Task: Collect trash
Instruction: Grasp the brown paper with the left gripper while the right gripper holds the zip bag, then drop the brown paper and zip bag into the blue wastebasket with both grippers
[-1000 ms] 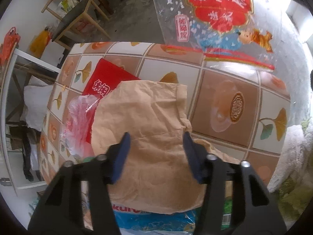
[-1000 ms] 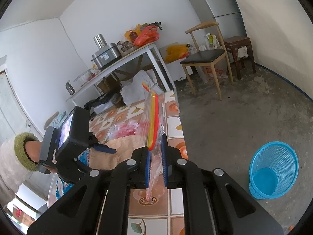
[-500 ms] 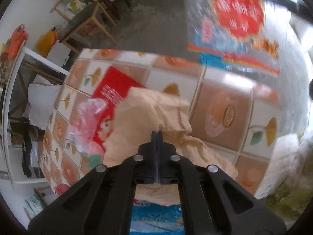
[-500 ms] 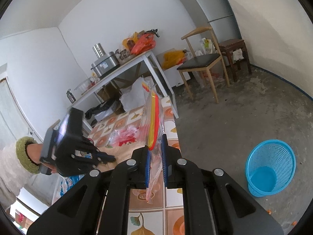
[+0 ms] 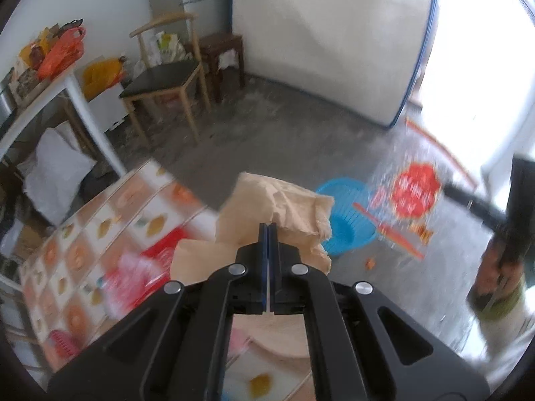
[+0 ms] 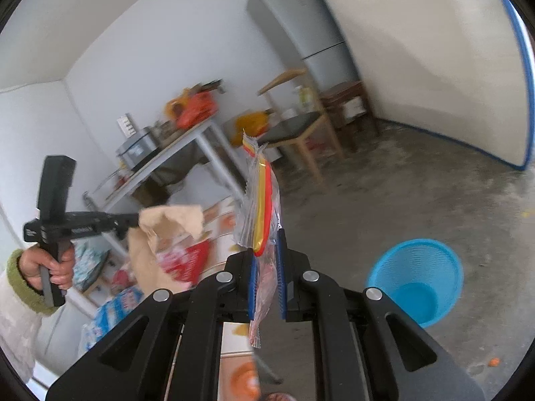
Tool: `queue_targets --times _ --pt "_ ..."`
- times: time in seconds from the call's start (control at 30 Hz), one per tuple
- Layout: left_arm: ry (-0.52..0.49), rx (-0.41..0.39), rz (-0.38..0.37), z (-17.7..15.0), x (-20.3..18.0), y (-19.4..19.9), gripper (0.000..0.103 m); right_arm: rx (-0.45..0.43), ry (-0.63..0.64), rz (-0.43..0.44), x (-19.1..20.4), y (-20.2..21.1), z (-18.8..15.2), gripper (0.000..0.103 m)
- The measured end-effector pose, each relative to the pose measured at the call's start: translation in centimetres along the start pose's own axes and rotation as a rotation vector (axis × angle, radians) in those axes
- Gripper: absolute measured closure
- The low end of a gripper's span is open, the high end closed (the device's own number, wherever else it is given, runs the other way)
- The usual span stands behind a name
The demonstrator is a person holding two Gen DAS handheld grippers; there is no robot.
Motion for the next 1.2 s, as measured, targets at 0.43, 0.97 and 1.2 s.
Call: queue_targets --times 0.43,0.97,1.2 --pt "0.001 -0.134 -0.187 11.3 -11.3 -10.5 0.103 -0.017 -0.135 -0.264 -12.2 1.1 0.2 0.093" --pt "0.168 0.021 -0.251 8.8 -14.8 -34.2 0.103 0.072 -0.246 -0.422 -20.9 1.2 -5.2 0.093" --pt "0.197 0.166 -0.261 6.0 -16.6 -40.7 0.092 0.093 -0.268 -0.443 -22.4 0.7 -6.1 0.093"
Point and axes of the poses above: each gripper's, at about its wrist camera, not at the fingertips, and y roughly against the way its jaws point, x to its left, z to its top, the point moved 9 cm from there along -y, roughly the way its jaws point, and after that the axes turned 7 degrees about -z, right-handed, at the moved point
